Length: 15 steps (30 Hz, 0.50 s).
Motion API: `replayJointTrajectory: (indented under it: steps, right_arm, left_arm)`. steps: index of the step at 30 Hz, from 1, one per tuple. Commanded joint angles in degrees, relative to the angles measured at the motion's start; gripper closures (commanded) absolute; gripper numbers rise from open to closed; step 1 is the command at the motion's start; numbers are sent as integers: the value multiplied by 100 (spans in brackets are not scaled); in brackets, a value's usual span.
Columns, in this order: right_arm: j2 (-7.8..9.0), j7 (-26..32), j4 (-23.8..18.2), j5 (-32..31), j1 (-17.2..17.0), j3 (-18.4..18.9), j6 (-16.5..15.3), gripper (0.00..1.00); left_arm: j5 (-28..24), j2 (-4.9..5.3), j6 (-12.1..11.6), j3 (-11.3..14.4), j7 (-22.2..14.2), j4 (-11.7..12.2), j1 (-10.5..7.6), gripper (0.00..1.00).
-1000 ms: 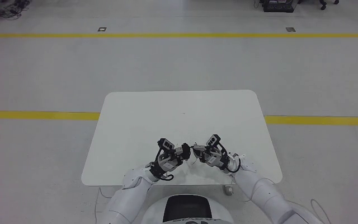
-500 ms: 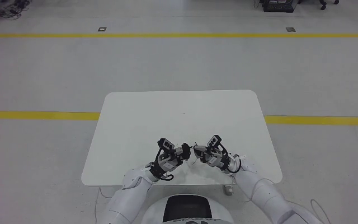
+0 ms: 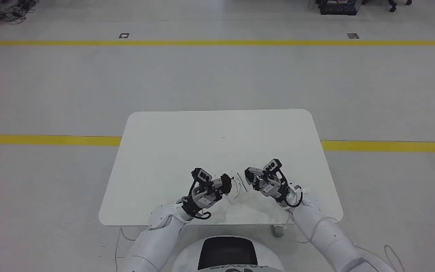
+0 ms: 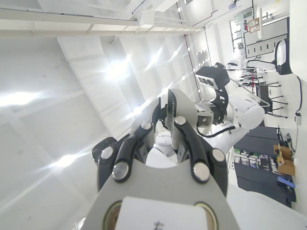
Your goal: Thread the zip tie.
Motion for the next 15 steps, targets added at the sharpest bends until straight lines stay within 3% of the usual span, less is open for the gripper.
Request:
replayJointTrajectory:
  steps: [1, 7, 9, 12, 15]
  right_arm:
    - [-2, 0, 14, 3, 5, -10, 0, 0]
    - [7, -131, -73, -81, 4, 37, 0, 0]
    - [64, -309, -406, -379, -114, 336, 0, 0]
    - [140, -232, -1098, -712, -527, 933, 0, 0]
    - [171, -296, -1808, -1061, -976, 1522, 0, 0]
  left_arm:
    - [0, 0, 0, 0, 0, 0, 0, 100]
    - [0, 0, 0, 0, 0, 0, 0, 100]
    - [-335, -8, 262, 19, 270, -70, 41, 100]
    - [-528, 24, 351, -67, 377, -191, 117, 100]
    - [-988, 43, 674, -103, 321, -389, 225, 100]
